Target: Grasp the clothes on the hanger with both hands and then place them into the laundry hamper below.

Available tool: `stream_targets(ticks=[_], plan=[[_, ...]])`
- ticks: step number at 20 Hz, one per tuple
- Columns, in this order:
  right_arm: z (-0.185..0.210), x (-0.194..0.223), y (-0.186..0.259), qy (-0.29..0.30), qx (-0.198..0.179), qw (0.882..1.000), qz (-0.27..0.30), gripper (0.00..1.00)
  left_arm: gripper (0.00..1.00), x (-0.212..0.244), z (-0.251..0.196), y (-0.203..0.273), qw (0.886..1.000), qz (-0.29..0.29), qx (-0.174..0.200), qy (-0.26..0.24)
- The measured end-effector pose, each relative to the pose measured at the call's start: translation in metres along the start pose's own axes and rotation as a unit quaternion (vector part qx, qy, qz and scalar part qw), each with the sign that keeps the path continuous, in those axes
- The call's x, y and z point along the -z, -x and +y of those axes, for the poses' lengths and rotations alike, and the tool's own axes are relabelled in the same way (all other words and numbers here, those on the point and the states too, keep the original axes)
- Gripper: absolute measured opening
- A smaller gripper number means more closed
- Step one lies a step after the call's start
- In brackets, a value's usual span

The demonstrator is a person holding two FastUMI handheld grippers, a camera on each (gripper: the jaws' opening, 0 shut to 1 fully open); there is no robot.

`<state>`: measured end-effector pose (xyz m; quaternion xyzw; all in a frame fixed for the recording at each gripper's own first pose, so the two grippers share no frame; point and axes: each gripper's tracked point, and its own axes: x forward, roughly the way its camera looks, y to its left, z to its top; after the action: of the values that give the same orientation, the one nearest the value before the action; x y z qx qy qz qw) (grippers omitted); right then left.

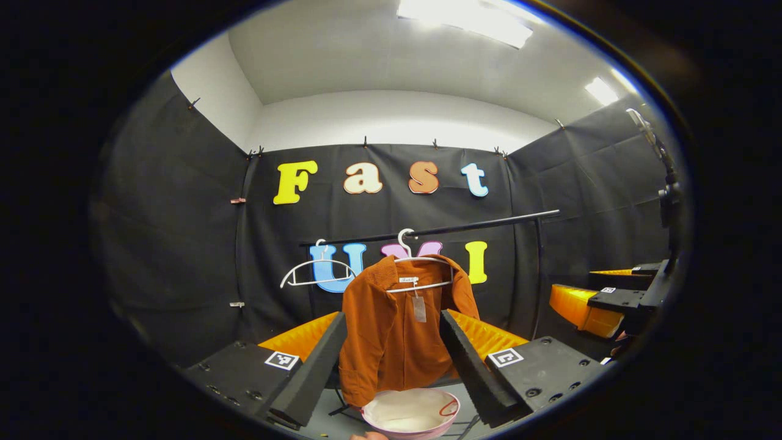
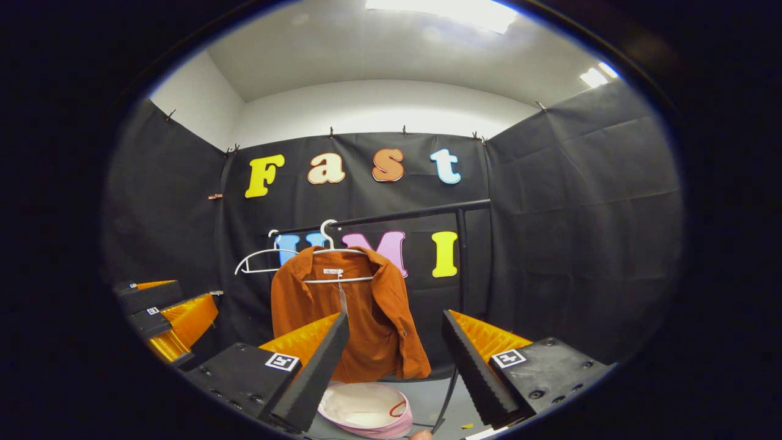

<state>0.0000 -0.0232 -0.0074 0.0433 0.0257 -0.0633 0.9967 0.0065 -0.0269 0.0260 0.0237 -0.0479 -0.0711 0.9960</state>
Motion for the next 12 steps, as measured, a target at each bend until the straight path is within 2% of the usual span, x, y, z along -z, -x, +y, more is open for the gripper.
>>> stream_targets(ticks=[1, 2, 7, 8, 9, 10, 11, 12], plan=[[0.004, -0.002, -0.001, 0.0, -0.002, 1.0, -0.002, 0.94, 0.96, 0.0, 0.003, -0.001, 1.0, 0.0, -0.001, 0.001], [0.01, -0.002, -0.002, 0.003, -0.006, 1.0, -0.002, 0.98, 0.96, 0.001, 0.006, -0.002, 1.0, 0.002, -0.002, 0.004], [0.008, -0.009, -0.003, 0.004, 0.0, 1.0, -0.006, 0.98, 0.96, 0.007, 0.016, -0.023, 1.0, 0.014, 0.011, 0.015], [0.009, -0.01, -0.005, 0.005, 0.001, 1.0, -0.009, 0.98, 0.99, 0.007, 0.017, -0.03, 1.0, 0.011, 0.015, 0.017], [0.009, -0.009, -0.006, 0.009, 0.001, 1.0, -0.013, 0.98, 0.96, 0.005, 0.018, -0.038, 1.0, 0.006, 0.018, 0.018], [0.009, -0.006, -0.008, 0.012, 0.002, 1.0, -0.015, 0.93, 0.96, 0.006, 0.021, -0.047, 1.0, 0.003, 0.02, 0.019], [0.01, -0.004, -0.009, 0.011, 0.003, 1.0, -0.016, 0.98, 0.96, 0.006, 0.022, -0.057, 1.0, 0.002, 0.021, 0.02], [0.011, -0.005, -0.011, 0.01, 0.003, 1.0, -0.02, 0.98, 0.96, 0.009, 0.022, -0.066, 1.0, 0.0, 0.022, 0.02]])
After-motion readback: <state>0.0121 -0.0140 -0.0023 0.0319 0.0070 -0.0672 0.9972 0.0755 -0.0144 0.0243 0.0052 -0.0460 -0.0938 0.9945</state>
